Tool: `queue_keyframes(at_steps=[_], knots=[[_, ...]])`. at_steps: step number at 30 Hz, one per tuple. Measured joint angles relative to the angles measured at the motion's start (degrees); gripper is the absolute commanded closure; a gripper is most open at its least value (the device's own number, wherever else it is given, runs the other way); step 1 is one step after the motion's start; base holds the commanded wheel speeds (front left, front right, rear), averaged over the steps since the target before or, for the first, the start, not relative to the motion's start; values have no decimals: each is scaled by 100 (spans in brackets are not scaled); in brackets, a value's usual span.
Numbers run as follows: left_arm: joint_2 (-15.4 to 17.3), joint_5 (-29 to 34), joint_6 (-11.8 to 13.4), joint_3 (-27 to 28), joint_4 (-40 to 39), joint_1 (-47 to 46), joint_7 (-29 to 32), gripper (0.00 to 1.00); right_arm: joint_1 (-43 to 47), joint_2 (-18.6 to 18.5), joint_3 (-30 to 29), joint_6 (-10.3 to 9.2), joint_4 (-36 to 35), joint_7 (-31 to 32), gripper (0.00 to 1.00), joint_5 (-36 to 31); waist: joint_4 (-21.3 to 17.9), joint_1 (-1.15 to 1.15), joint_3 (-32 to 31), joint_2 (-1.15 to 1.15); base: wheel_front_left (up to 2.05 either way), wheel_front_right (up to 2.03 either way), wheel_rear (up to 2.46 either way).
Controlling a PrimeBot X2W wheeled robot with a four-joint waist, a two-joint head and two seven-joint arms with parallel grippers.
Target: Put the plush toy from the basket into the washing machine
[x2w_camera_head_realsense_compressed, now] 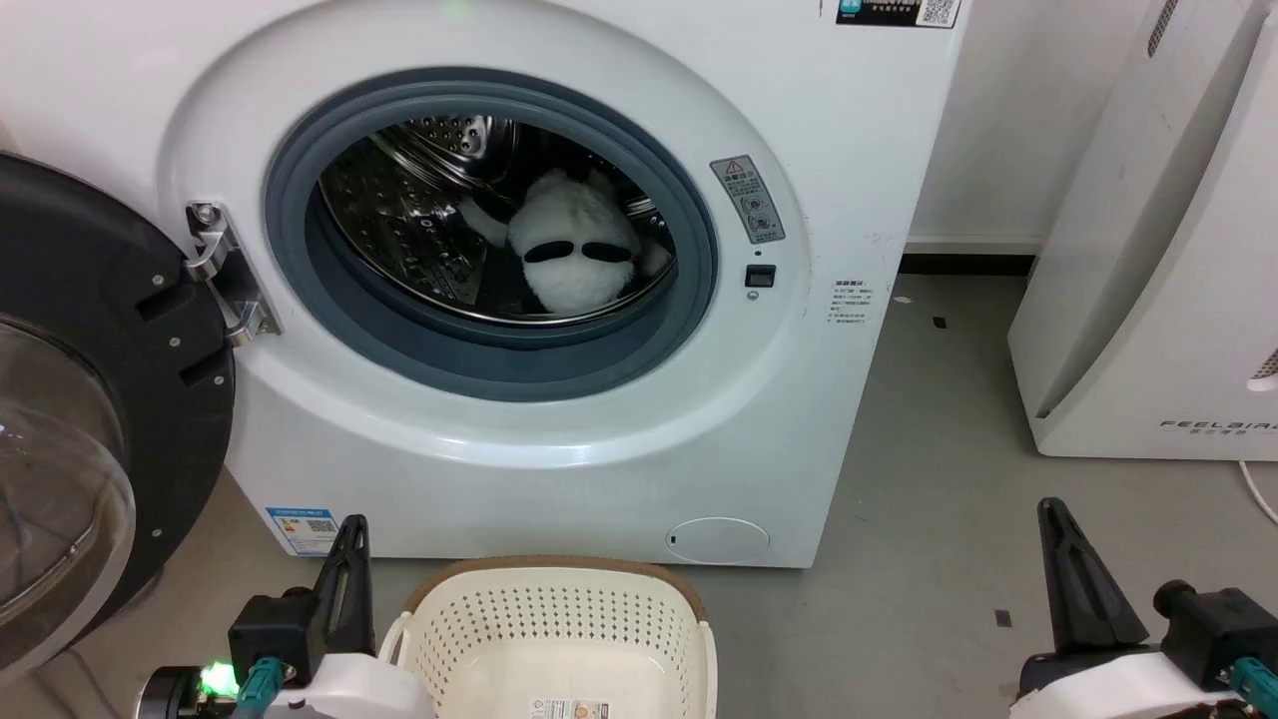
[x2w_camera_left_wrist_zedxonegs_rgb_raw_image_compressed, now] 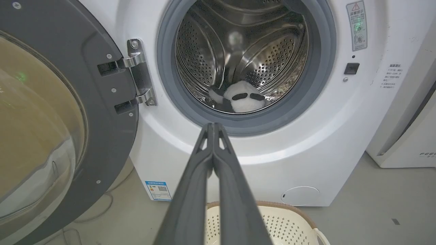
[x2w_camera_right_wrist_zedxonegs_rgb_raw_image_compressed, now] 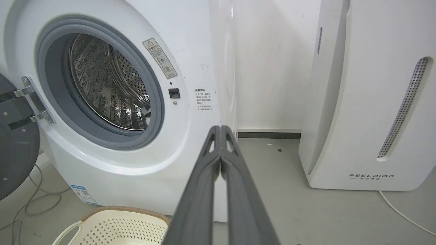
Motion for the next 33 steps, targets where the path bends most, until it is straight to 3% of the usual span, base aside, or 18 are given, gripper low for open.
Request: queue_keyframes(at_steps=[33], knots=[[-65, 101, -91, -27, -290, -5, 456, 100, -87, 0, 148, 0, -41, 459, 100, -410, -105, 0, 61, 0, 0, 0, 0]])
